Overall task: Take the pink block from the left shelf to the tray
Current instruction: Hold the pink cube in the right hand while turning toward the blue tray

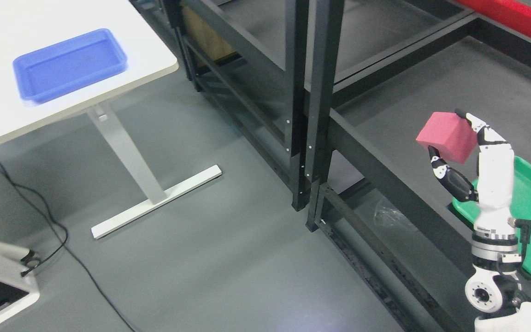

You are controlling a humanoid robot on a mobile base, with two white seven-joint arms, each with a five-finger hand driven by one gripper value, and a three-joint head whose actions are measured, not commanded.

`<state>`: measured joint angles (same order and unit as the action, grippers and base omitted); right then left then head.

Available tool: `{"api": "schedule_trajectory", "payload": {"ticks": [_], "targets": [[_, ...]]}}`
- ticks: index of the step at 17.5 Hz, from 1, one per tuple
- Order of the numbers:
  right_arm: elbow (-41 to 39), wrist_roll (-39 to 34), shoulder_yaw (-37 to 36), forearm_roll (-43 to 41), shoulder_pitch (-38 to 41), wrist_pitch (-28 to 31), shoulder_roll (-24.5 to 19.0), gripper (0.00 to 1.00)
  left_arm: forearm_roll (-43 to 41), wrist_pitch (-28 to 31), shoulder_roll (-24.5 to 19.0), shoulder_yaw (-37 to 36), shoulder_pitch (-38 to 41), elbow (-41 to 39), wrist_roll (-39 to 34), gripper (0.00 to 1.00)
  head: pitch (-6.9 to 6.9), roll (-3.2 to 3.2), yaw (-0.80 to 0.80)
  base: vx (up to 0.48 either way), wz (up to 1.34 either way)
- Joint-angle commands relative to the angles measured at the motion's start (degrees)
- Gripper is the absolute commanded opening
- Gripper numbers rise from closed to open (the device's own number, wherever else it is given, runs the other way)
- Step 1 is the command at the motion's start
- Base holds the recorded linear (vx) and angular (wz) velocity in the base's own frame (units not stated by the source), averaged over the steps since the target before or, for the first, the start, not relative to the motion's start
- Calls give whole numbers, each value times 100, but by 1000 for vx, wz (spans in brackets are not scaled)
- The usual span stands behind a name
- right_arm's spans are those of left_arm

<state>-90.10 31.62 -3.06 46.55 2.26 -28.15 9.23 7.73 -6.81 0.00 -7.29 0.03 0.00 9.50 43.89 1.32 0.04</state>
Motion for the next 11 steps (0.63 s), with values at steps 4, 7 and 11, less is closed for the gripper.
{"api": "schedule_trajectory", "payload": {"ticks": [4, 7, 11], "targets": [[-25, 2, -37, -6, 55, -24, 18, 3, 0, 4, -100, 0, 111, -100, -1, 100, 0, 0, 0, -136, 483], [-25, 2, -28, -6, 64, -24, 9, 3, 0, 4, -100, 0, 111, -100, -1, 100, 1, 0, 0, -92, 443], [-25, 2, -37, -6, 108, -24, 18, 3, 0, 4, -100, 0, 111, -100, -1, 100, 1, 0, 0, -63, 437]]}}
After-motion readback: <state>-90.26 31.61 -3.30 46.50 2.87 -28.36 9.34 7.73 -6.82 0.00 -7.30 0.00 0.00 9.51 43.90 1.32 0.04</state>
